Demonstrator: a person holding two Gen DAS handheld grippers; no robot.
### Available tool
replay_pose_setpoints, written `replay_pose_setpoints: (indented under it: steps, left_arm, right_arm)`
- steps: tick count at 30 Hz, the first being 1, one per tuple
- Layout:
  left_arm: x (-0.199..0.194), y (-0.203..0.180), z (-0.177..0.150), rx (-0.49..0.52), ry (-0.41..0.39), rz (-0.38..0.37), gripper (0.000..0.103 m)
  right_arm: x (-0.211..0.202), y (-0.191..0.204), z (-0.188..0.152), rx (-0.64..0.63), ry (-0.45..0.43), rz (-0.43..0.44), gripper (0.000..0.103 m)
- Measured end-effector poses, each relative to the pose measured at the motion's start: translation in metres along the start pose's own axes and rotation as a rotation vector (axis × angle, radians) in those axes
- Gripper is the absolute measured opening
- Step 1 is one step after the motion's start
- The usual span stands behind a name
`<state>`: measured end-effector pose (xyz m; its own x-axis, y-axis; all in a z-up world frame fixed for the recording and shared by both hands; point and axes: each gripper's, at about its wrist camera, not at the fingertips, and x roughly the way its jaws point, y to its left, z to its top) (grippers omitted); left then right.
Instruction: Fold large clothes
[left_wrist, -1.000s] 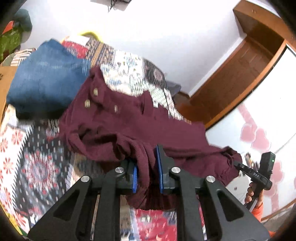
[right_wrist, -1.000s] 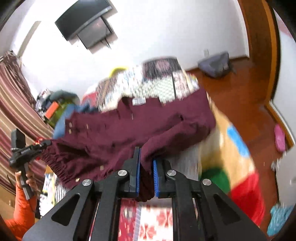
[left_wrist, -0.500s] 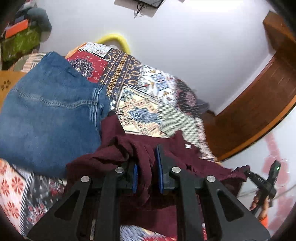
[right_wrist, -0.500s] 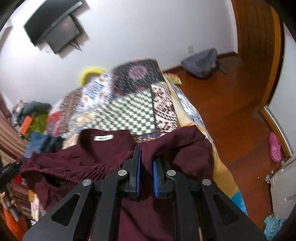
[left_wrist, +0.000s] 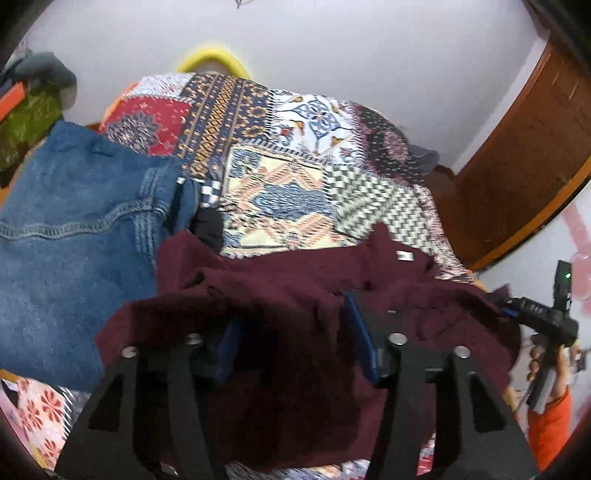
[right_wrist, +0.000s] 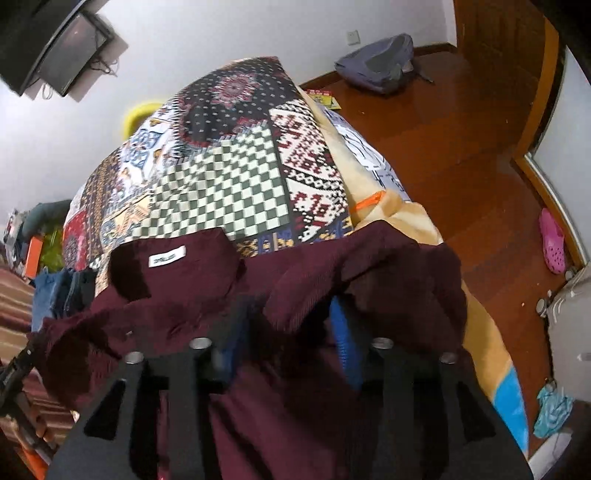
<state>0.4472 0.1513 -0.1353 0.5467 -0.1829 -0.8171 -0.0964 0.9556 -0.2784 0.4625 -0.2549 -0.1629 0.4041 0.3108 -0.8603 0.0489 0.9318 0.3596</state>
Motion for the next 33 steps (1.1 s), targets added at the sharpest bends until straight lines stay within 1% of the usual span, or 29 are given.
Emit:
replay_pose_setpoints:
  steps: [2, 5, 7, 9, 11, 14, 16, 20, 26, 29, 31, 33]
  left_arm:
    - [-0.008, -0.002, 0.001, -0.019, 0.004, -0.031, 0.056]
    - [-0.023, -0.006, 0.003, -0.031, -0.024, -0.040, 0.057]
    - [-0.035, -0.009, 0.003, -0.019, -0.049, -0.031, 0.057]
    - [-0.046, -0.012, 0.001, -0.002, -0.076, -0.016, 0.059]
    - [-0.058, -0.016, -0.005, 0.022, -0.104, 0.003, 0.065]
    - [-0.066, -0.018, -0.017, 0.059, -0.121, 0.022, 0.070]
    - [-0.064, -0.019, -0.027, 0.075, -0.109, 0.030, 0.073]
    - [-0.044, -0.020, -0.057, 0.095, -0.042, 0.036, 0.074]
    - [0.005, -0.028, -0.102, 0.155, 0.077, 0.073, 0.074]
    - [0.023, -0.026, -0.115, 0.174, 0.119, 0.101, 0.074]
    - [0.029, -0.019, -0.120, 0.150, 0.127, 0.111, 0.074]
    - [0.027, -0.013, -0.123, 0.119, 0.123, 0.101, 0.074]
  right_arm:
    - [-0.015, 0.013, -0.003, -0.049, -0.027, -0.008, 0.051]
    - [-0.035, 0.034, -0.011, -0.144, -0.059, -0.020, 0.052]
    - [-0.044, 0.045, -0.017, -0.192, -0.076, -0.021, 0.058]
    - [-0.050, 0.056, -0.026, -0.236, -0.092, -0.021, 0.062]
    - [-0.055, 0.067, -0.035, -0.286, -0.106, -0.024, 0.062]
    - [-0.051, 0.084, -0.049, -0.346, -0.099, -0.027, 0.063]
    - [-0.041, 0.093, -0.059, -0.383, -0.076, -0.023, 0.063]
    - [-0.017, 0.102, -0.082, -0.440, -0.008, -0.031, 0.063]
    - [0.029, 0.098, -0.112, -0.525, 0.103, -0.127, 0.064]
    - [0.031, 0.099, -0.119, -0.583, 0.072, -0.158, 0.064]
    - [0.031, 0.102, -0.119, -0.606, 0.073, -0.180, 0.065]
    - [0.028, 0.103, -0.118, -0.600, 0.078, -0.181, 0.065]
